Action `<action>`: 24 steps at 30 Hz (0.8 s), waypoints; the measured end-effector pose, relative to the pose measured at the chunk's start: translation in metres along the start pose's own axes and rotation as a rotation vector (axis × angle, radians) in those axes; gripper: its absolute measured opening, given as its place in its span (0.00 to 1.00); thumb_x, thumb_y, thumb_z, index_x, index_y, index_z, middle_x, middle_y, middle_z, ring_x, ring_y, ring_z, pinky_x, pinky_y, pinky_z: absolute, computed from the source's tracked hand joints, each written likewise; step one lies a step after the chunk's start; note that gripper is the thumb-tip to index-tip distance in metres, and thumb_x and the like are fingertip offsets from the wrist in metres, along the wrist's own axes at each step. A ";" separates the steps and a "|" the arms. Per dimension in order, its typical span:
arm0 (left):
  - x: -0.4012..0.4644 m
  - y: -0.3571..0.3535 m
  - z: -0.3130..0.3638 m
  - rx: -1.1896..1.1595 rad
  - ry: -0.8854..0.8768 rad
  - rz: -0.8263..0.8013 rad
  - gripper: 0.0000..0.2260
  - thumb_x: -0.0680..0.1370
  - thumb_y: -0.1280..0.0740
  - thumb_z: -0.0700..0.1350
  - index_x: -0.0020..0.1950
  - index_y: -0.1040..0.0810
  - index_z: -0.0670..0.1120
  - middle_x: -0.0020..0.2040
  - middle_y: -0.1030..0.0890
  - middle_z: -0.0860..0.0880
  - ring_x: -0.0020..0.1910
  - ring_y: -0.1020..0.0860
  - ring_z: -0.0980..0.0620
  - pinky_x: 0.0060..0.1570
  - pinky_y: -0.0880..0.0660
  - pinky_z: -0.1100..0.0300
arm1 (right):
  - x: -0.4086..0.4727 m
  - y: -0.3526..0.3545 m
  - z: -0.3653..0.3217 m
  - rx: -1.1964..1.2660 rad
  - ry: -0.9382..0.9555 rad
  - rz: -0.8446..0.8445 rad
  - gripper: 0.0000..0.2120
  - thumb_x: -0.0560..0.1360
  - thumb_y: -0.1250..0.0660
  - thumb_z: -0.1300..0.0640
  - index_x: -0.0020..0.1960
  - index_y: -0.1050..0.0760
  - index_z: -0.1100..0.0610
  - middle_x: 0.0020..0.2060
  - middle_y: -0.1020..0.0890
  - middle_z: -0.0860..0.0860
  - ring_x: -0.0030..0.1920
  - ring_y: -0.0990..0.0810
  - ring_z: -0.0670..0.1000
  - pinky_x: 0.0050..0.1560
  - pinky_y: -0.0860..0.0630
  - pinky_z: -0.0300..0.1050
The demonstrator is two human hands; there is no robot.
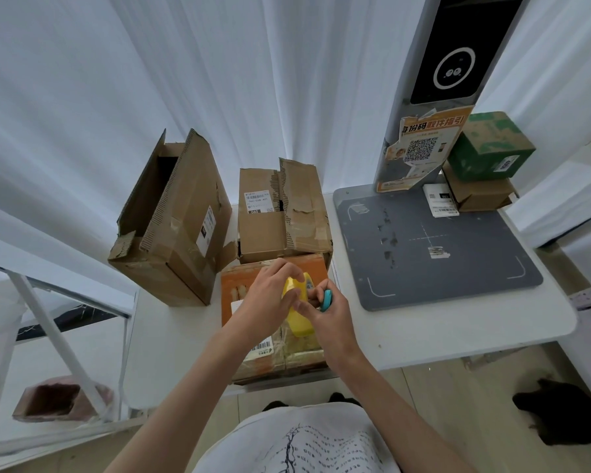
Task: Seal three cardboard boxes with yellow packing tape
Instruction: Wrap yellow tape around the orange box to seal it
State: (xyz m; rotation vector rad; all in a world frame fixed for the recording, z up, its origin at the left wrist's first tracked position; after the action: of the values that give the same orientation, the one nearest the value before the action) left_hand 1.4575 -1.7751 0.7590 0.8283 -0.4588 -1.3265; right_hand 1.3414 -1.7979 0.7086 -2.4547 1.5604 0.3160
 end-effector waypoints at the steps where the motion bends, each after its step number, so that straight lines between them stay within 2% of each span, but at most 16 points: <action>1: -0.001 -0.002 0.000 0.013 0.000 0.008 0.08 0.83 0.35 0.42 0.55 0.29 0.55 0.59 0.31 0.60 0.62 0.33 0.57 0.61 0.35 0.62 | -0.001 0.000 0.001 -0.005 -0.001 0.002 0.13 0.74 0.25 0.57 0.46 0.31 0.53 0.42 0.23 0.53 0.39 0.23 0.44 0.48 0.19 0.40; 5: -0.004 -0.008 -0.001 0.047 0.000 0.014 0.07 0.84 0.39 0.42 0.56 0.31 0.55 0.61 0.32 0.59 0.59 0.34 0.54 0.54 0.40 0.66 | -0.003 0.001 0.003 -0.040 0.013 0.022 0.13 0.75 0.25 0.59 0.45 0.31 0.53 0.40 0.23 0.52 0.38 0.22 0.44 0.49 0.18 0.41; 8: -0.009 -0.016 0.002 0.042 -0.027 0.040 0.07 0.86 0.43 0.41 0.55 0.33 0.54 0.60 0.35 0.58 0.59 0.36 0.54 0.50 0.40 0.68 | -0.003 0.004 0.001 -0.027 0.027 0.040 0.14 0.75 0.26 0.61 0.45 0.32 0.54 0.39 0.24 0.52 0.37 0.24 0.43 0.47 0.19 0.40; 11: -0.017 -0.017 -0.002 -0.072 -0.004 0.084 0.06 0.86 0.43 0.43 0.56 0.32 0.54 0.60 0.33 0.58 0.60 0.36 0.56 0.53 0.38 0.73 | -0.004 0.005 -0.001 -0.014 0.031 0.034 0.14 0.75 0.26 0.59 0.45 0.32 0.55 0.40 0.24 0.56 0.37 0.25 0.43 0.47 0.20 0.40; 13: -0.018 -0.015 -0.006 -0.127 0.022 0.083 0.05 0.86 0.42 0.44 0.59 0.32 0.55 0.60 0.32 0.58 0.60 0.35 0.57 0.53 0.37 0.69 | -0.004 0.005 0.000 -0.025 0.030 0.018 0.14 0.75 0.25 0.57 0.45 0.32 0.55 0.43 0.23 0.60 0.38 0.24 0.45 0.47 0.19 0.40; 18: -0.014 -0.015 -0.008 -0.050 0.036 0.024 0.06 0.85 0.41 0.44 0.59 0.33 0.56 0.61 0.34 0.59 0.62 0.37 0.57 0.55 0.39 0.67 | -0.004 0.001 0.005 -0.070 0.013 -0.015 0.13 0.75 0.25 0.55 0.47 0.30 0.53 0.43 0.21 0.54 0.40 0.21 0.45 0.50 0.19 0.40; 21: -0.015 -0.018 -0.007 -0.034 0.039 0.008 0.06 0.86 0.42 0.44 0.59 0.33 0.56 0.62 0.35 0.59 0.62 0.38 0.57 0.58 0.41 0.64 | -0.005 0.004 0.007 -0.037 0.006 -0.014 0.13 0.75 0.25 0.57 0.46 0.31 0.55 0.43 0.22 0.59 0.40 0.24 0.46 0.48 0.19 0.40; 24: -0.018 -0.021 -0.005 -0.037 0.007 0.061 0.06 0.86 0.45 0.45 0.59 0.33 0.56 0.61 0.34 0.59 0.60 0.38 0.59 0.57 0.40 0.67 | -0.006 0.007 0.004 -0.019 0.016 0.014 0.13 0.75 0.26 0.58 0.45 0.31 0.56 0.44 0.22 0.62 0.40 0.24 0.49 0.48 0.19 0.40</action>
State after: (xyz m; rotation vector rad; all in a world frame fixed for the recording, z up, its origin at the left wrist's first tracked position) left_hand 1.4433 -1.7567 0.7434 0.7822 -0.4495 -1.2725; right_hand 1.3322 -1.7943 0.7061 -2.4678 1.5888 0.3165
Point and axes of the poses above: each hand's wrist, its own x-axis towards the middle knuckle, its own y-axis out of the back of the hand, z = x × y, the point moved 9 cm from there along x, towards the middle knuckle
